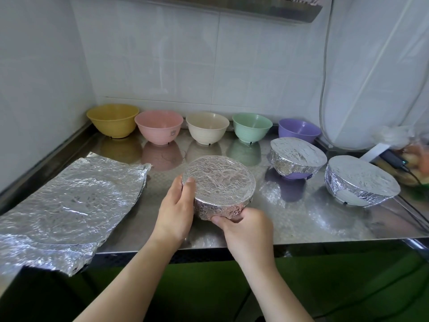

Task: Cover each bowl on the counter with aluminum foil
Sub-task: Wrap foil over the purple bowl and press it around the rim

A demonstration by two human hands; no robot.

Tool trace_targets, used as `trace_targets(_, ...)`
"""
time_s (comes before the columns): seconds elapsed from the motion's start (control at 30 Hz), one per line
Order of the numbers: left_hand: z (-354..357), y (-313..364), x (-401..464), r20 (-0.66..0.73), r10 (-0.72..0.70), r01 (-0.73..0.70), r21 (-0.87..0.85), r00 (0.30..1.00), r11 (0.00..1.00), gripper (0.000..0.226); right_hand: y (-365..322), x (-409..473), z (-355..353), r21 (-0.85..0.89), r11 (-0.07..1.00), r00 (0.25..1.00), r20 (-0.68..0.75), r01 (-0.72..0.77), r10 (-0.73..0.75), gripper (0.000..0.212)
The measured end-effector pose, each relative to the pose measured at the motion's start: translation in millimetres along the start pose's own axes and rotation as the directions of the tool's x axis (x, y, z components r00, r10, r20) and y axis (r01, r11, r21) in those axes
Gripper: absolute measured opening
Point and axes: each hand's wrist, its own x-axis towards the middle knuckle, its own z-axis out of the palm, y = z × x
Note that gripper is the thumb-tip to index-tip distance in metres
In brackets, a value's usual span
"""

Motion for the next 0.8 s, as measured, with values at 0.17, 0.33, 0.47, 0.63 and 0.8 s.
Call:
trace_targets(0.17, 0, -1, 1, -0.005, 0.016, -0.016, 0.007, 1.000, 1.000, 0.026, 1, 1, 6, -0.031, 0.999, 0.999, -0.045, 0.026, -0.027, 0.033)
trace_targets(0.33, 0, -1, 1, -0.010, 0.013, -0.013, -0.008, 1.000, 1.000, 0.037, -7, 1, -5, -0.031, 0.999, 0.999, 0.047, -0.025, 0.027, 0.031)
trace_targets(0.47, 0, -1, 2, -0.003, 0.016, -0.016, -0.007, 1.000, 1.000, 0.044, -4, 4, -37, 0.104, 0.974, 0.958, 0.226, -0.203, 0.176, 0.012)
trace_targets(0.63, 2, 2, 0, -0.011, 0.021, -0.021, -0.022, 1.000, 1.000, 0.028, -7, 23, -55, 0.275, 0.959, 0.964, -0.234, -0.060, 0.128, 0.016)
trace_targets(0.8, 8, 6, 1, -0.058, 0.029, -0.032, -0.042, 0.998, 0.999, 0.040, -14, 66, -33, 0.528, 0.848, 0.997, -0.082, 0.042, 0.002, 0.027)
